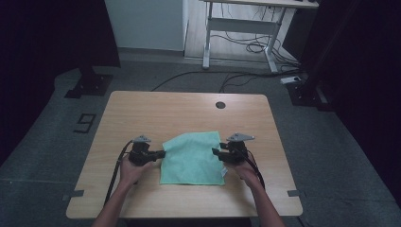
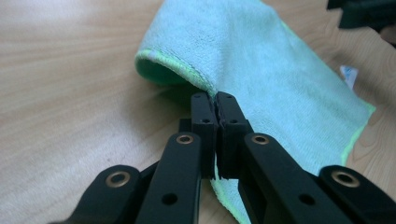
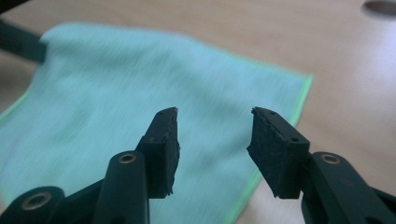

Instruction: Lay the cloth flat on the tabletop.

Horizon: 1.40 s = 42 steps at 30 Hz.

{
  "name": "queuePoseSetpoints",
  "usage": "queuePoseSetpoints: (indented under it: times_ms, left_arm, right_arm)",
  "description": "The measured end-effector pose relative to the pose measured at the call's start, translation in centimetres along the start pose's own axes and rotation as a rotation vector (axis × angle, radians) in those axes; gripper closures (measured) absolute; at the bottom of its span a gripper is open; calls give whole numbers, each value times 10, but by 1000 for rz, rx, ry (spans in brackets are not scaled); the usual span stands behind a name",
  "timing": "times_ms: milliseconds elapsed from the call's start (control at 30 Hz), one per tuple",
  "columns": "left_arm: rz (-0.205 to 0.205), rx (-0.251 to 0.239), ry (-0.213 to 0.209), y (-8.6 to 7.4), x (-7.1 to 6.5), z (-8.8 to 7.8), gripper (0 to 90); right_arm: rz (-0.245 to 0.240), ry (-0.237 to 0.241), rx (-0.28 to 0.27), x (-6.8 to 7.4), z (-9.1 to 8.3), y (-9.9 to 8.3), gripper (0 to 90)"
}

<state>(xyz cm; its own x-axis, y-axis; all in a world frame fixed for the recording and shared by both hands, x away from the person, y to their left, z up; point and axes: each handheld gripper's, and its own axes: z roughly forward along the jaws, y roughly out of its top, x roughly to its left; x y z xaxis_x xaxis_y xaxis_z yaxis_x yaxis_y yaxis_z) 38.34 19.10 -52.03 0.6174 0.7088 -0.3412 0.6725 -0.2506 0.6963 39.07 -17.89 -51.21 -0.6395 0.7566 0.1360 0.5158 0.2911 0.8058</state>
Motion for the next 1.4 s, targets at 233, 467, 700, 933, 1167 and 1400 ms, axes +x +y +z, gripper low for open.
queuePoseSetpoints:
  times_ms: [233,467,700,933,1167,1400]
  left_arm:
    - [5,29,-17,-9,-6,9,870]
    - [-12,23,-38,-9,-2,11,807]
    - [-61,-47,-35,3,8,13,525]
    - [-106,-29,-46,30,22,32,556]
    - [-125,-71,-5,39,32,40,816]
    - [149,-206,85,46,-5,13,865]
  right_arm:
    - [-26,20,103,19,12,-26,413]
    - [-56,3,123,26,18,-34,417]
    - [-95,-24,116,29,16,-38,435]
    - [-99,-12,106,25,14,-40,472]
    - [-109,-14,97,21,12,-41,523]
    - [-101,-11,88,17,12,-42,549]
